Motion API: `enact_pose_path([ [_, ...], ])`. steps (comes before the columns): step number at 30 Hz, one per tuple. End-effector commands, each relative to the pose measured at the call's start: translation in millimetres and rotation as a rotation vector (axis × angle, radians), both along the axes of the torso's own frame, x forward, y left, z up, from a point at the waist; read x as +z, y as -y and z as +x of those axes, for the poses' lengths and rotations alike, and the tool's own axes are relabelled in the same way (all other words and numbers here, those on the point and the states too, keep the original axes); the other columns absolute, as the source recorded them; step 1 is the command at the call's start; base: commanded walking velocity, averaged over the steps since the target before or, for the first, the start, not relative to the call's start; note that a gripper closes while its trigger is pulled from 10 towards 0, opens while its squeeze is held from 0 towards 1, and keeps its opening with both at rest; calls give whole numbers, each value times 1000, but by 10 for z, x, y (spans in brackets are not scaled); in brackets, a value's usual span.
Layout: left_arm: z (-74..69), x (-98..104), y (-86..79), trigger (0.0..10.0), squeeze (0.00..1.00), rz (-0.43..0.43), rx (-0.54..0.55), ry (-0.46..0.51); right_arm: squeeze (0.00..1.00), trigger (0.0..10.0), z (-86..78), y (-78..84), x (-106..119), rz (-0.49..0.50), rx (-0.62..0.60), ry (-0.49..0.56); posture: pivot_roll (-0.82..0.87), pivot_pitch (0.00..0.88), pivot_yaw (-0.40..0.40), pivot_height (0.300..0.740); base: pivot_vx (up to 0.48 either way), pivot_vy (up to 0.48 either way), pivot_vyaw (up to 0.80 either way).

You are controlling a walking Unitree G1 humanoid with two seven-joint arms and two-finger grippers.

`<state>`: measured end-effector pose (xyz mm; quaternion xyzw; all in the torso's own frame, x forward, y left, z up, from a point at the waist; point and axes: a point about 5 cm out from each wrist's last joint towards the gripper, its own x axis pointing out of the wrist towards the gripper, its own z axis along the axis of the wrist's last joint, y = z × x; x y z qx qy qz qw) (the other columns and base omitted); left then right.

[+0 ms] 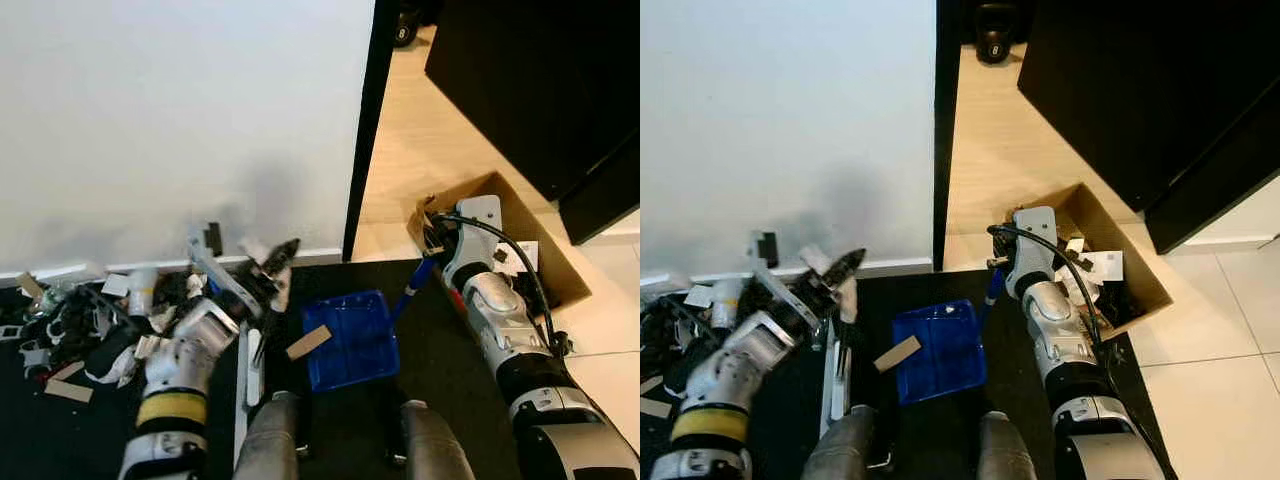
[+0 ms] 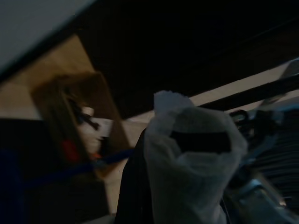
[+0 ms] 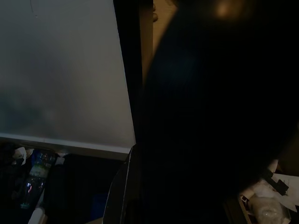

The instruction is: Sweep floor

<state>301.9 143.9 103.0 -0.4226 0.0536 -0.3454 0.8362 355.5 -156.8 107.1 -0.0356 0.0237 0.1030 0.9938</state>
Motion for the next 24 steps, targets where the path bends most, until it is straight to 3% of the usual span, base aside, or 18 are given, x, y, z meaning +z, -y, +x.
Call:
enact_pose_path([
  [1, -65, 76, 221, 10000, 0, -120, -82, 14, 0, 10000, -102, 17, -224, -15, 0, -92, -17, 336, -2, 740, 0, 0, 0],
  [5, -161, 145, 481, 10000, 0, -194, -188, 1, 0, 10000, -98, 18, -221, -9, -5, -96, -12, 336, 5, 740, 0, 0, 0],
  [12, -237, 206, 652, 10000, 0, -198, -262, 10, 0, 10000, -94, 7, -216, 2, -12, -95, -8, 334, 15, 740, 0, 0, 0],
  [19, -177, 369, 585, 10000, 0, -206, -232, 52, 0, 10000, -97, 11, -218, 7, -15, -95, -5, 329, 15, 740, 0, 0, 0],
  [24, -121, 747, 321, 10000, 0, -139, -172, 199, 0, 10000, -99, 27, -229, 16, -25, -99, 16, 323, 19, 740, 0, 0, 0],
])
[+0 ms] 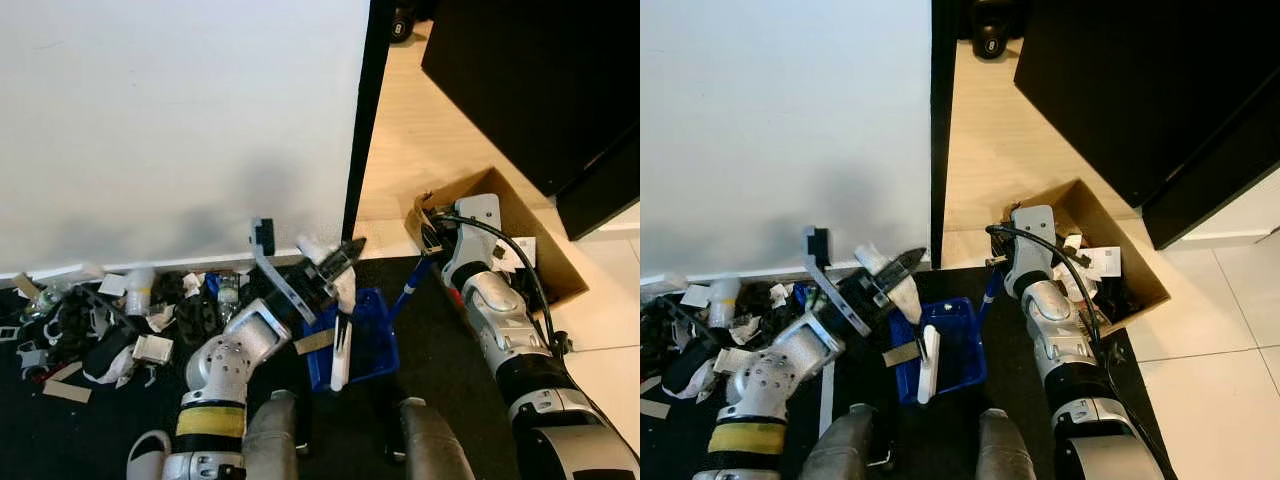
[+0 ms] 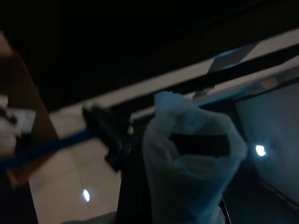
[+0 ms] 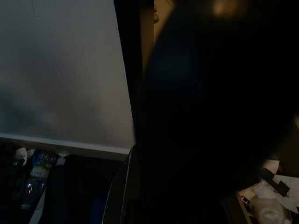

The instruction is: Sweep floor

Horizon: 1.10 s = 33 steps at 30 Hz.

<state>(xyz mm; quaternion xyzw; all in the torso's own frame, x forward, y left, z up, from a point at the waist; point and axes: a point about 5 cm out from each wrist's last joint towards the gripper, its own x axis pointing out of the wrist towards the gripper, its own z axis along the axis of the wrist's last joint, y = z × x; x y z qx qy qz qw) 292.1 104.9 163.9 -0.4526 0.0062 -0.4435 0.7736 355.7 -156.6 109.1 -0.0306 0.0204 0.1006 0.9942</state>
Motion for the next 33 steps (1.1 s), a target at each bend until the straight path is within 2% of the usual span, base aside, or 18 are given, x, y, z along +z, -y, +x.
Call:
enact_pose_path([
  [1, -21, 188, -114, 10000, 0, 25, 8, 90, 0, 10000, -102, 28, -250, 7, -20, -105, 16, 323, 19, 740, 0, 0, 0],
  [2, -21, 188, -114, 10000, 0, 25, 8, 90, 0, 10000, -102, 28, -250, 7, -20, -105, 16, 323, 19, 740, 0, 0, 0],
  [3, -31, 292, -291, 10000, 0, 151, 33, 161, 0, 10000, -104, 11, -261, 11, -19, -108, 26, 322, 22, 740, 0, 0, 0],
  [4, -42, 321, -385, 10000, 0, 205, 45, 186, 0, 10000, -105, -1, -267, 13, -18, -109, 44, 322, 27, 740, 0, 0, 0],
  [5, -42, 321, -385, 10000, 0, 205, 45, 186, 0, 10000, -105, -1, -267, 13, -18, -109, 44, 322, 27, 740, 0, 0, 0],
  [6, -57, 345, -494, 10000, 0, 257, 60, 202, 0, 10000, -107, -16, -275, 15, -16, -111, 45, 322, 28, 740, 0, 0, 0],
  [7, -61, 348, -524, 10000, 0, 267, 64, 202, 0, 10000, -107, -20, -277, 16, -16, -112, 45, 322, 28, 740, 0, 0, 0],
  [11, -72, 342, -573, 10000, 0, 276, 72, 195, 0, 10000, -108, -25, -280, 18, -15, -113, 52, 323, 30, 740, 0, 0, 0],
  [13, -76, 198, -623, 10000, 0, 343, 97, 155, 0, 10000, -110, -40, -280, 22, -15, -112, 38, 326, 32, 740, 0, 0, 0],
  [21, 10, 21, -664, 10000, 0, 390, 144, 110, 0, 10000, -132, -6, -302, 18, -20, -115, 31, 326, 31, 740, 0, 0, 0],
  [24, 54, -249, -613, 10000, 0, 419, 139, 48, 0, 10000, -133, -6, -304, 17, -21, -117, 20, 329, 27, 740, 0, 0, 0],
  [27, 69, -352, -587, 10000, 0, 418, 140, 17, 0, 10000, -133, -11, -303, 17, -20, -116, 11, 331, 27, 740, 0, 0, 0],
  [30, 94, -524, -507, 10000, 0, 366, 135, -63, 0, 10000, -137, -21, -302, 17, -17, -115, -1, 329, 26, 740, 0, 0, 0],
  [31, 94, -524, -507, 10000, 0, 366, 135, -63, 0, 10000, -137, -21, -302, 17, -17, -115, -1, 329, 26, 740, 0, 0, 0],
  [32, 102, -609, -448, 10000, 0, 324, 133, -111, 0, 10000, -145, -19, -308, 15, -16, -115, -4, 327, 28, 740, 0, 0, 0],
  [33, 102, -609, -448, 10000, 0, 324, 133, -111, 0, 10000, -145, -19, -308, 15, -16, -115, -4, 327, 28, 740, 0, 0, 0],
])
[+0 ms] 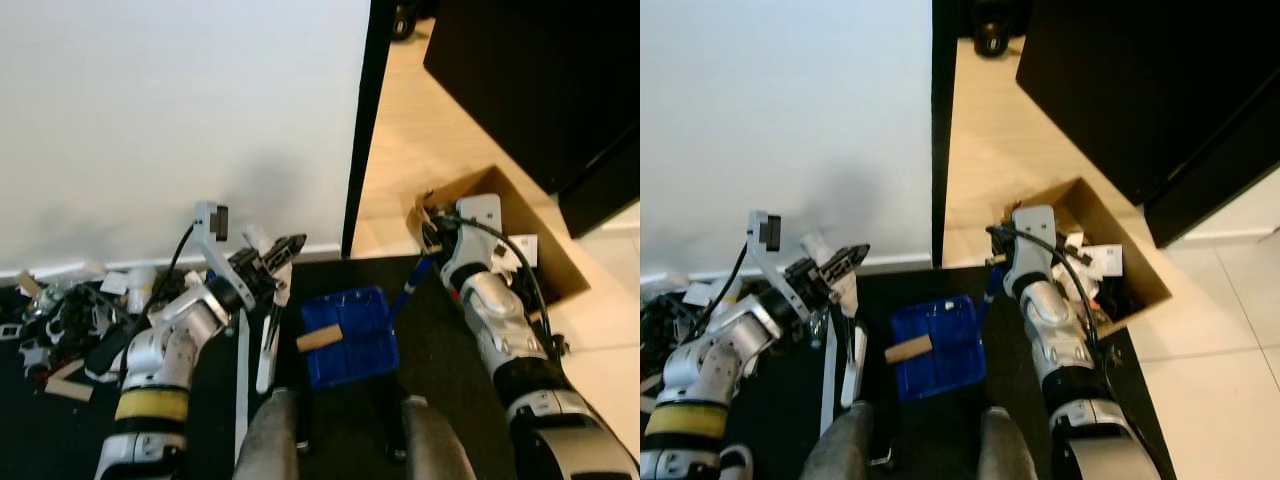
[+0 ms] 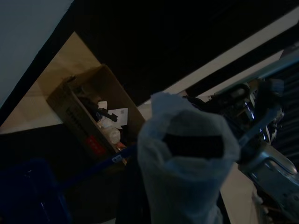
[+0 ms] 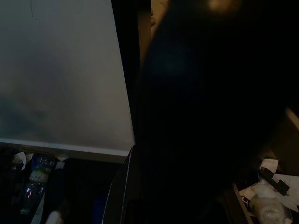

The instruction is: Sweep floor

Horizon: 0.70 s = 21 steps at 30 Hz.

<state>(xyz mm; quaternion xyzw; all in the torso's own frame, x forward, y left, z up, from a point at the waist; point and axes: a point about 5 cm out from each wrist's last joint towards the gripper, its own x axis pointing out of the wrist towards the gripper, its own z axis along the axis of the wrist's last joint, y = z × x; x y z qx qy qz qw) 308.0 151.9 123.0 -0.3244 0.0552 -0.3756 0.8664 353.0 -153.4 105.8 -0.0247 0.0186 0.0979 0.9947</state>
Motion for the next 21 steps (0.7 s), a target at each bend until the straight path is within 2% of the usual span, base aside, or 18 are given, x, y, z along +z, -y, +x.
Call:
enact_pose_path([
  [1, -51, -246, 86, 10000, 0, -55, 13, -119, 0, 10000, -126, 13, -282, 2, -9, -119, -14, 328, 28, 740, 0, 0, 0],
  [2, -52, -256, 155, 10000, 0, -99, 6, -133, 0, 10000, -135, 15, -288, 1, -9, -120, -17, 327, 28, 740, 0, 0, 0],
  [3, -52, -256, 155, 10000, 0, -99, 6, -133, 0, 10000, -135, 15, -288, 1, -9, -120, -17, 327, 28, 740, 0, 0, 0],
  [4, -59, -222, 252, 10000, 0, -155, -22, -130, 0, 10000, -141, 22, -291, 1, -10, -119, -16, 326, 28, 740, 0, 0, 0],
  [5, -59, -222, 252, 10000, 0, -155, -22, -130, 0, 10000, -141, 22, -291, 1, -10, -119, -16, 326, 28, 740, 0, 0, 0],
  [7, -94, -116, 426, 10000, 0, -251, -89, -116, 0, 10000, -146, 34, -295, 1, -12, -121, -16, 326, 28, 740, 0, 0, 0],
  [11, -124, -26, 545, 10000, 0, -298, -136, -102, 0, 10000, -146, 31, -301, 2, -13, -123, -3, 319, 29, 740, 0, 0, 0],
  [12, -163, 87, 652, 10000, 0, -320, -193, -72, 0, 10000, -136, 12, -297, 5, -11, -123, 9, 317, 29, 740, 0, 0, 0],
  [13, -173, 120, 681, 10000, 0, -326, -209, -63, 0, 10000, -133, 5, -296, 6, -10, -123, 9, 317, 29, 740, 0, 0, 0],
  [17, -169, 224, 690, 10000, 0, -340, -222, -36, 0, 10000, -119, -20, -289, 12, -9, -123, 19, 316, 31, 740, 0, 0, 0],
  [20, -131, 281, 625, 10000, 0, -320, -189, -2, 0, 10000, -116, -25, -286, 15, -9, -122, 22, 315, 30, 740, 0, 0, 0],
  [21, -78, 368, 515, 10000, 0, -320, -140, 27, 0, 10000, -117, -26, -286, 16, -9, -122, 26, 314, 31, 740, 0, 0, 0],
])
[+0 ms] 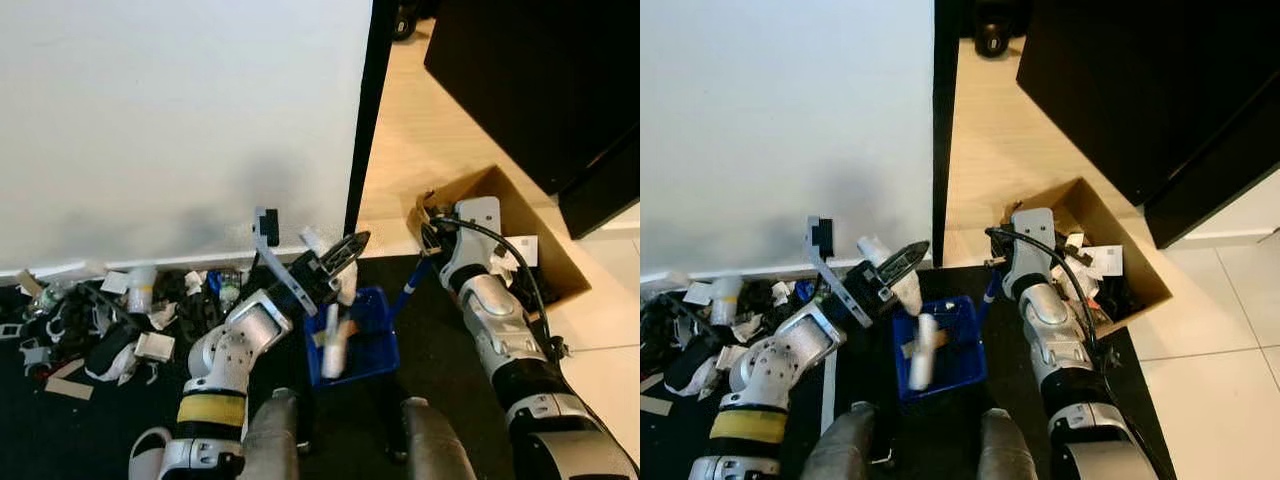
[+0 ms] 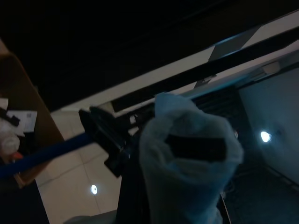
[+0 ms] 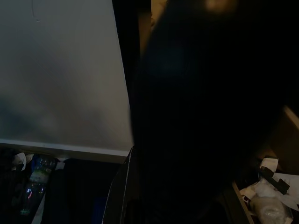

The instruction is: Sweep floor

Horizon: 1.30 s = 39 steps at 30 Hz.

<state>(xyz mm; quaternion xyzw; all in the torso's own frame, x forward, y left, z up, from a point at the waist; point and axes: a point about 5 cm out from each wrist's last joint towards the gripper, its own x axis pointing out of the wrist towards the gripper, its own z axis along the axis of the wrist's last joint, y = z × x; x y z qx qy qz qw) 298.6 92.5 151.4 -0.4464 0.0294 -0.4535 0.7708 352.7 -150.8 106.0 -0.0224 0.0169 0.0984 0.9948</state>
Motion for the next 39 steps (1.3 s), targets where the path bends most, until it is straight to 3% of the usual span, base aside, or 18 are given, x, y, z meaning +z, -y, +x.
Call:
enact_pose_path([
  [1, 31, 115, -117, 10000, 0, -25, 58, 32, 0, 10000, -115, 1, -288, 12, -10, -125, 26, 314, 31, 740, 0, 0, 0],
  [2, 31, 115, -117, 10000, 0, -25, 58, 32, 0, 10000, -115, 1, -288, 12, -10, -125, 26, 314, 31, 740, 0, 0, 0],
  [4, 65, 376, -392, 10000, 0, -12, 146, 114, 0, 10000, -118, 23, -289, 13, -15, -124, 33, 310, 33, 740, 0, 0, 0],
  [7, 43, 527, -528, 10000, 0, 17, 185, 167, 0, 10000, -121, 44, -292, 17, -22, -124, 41, 307, 33, 740, 0, 0, 0],
  [12, 16, 731, -755, 10000, 0, 180, 317, 202, 0, 10000, -145, 80, -322, 44, -42, -130, 76, 296, 44, 740, 0, 0, 0],
  [17, 86, 591, -867, 10000, 0, 415, 524, 23, 0, 10000, -190, 116, -359, 70, -66, -128, 91, 290, 53, 740, 0, 0, 0],
  [20, 92, 551, -871, 10000, 0, 462, 549, -4, 0, 10000, -201, 130, -364, 78, -73, -126, 92, 290, 53, 740, 0, 0, 0],
  [25, 141, 186, -895, 10000, 0, 824, 699, -166, 0, 10000, -279, 278, -305, 121, -143, -80, 75, 283, 57, 740, 0, 0, 0],
  [27, 162, 126, -906, 10000, 0, 873, 730, -196, 0, 10000, -293, 299, -279, 125, -151, -66, 70, 281, 58, 740, 0, 0, 0],
  [31, 198, 28, -924, 10000, 0, 938, 744, -239, 0, 10000, -349, 376, -196, 132, -183, -23, 61, 274, 63, 740, 0, 0, 0],
  [35, 215, 51, -923, 10000, 0, 790, 743, -268, 0, 10000, -420, 460, -126, 155, -220, 7, 47, 264, 73, 740, 0, 0, 0],
  [39, 223, 87, -972, 10000, 0, 788, 803, -233, 0, 10000, -469, 505, -101, 167, -242, 16, 40, 253, 80, 740, 0, 0, 0],
])
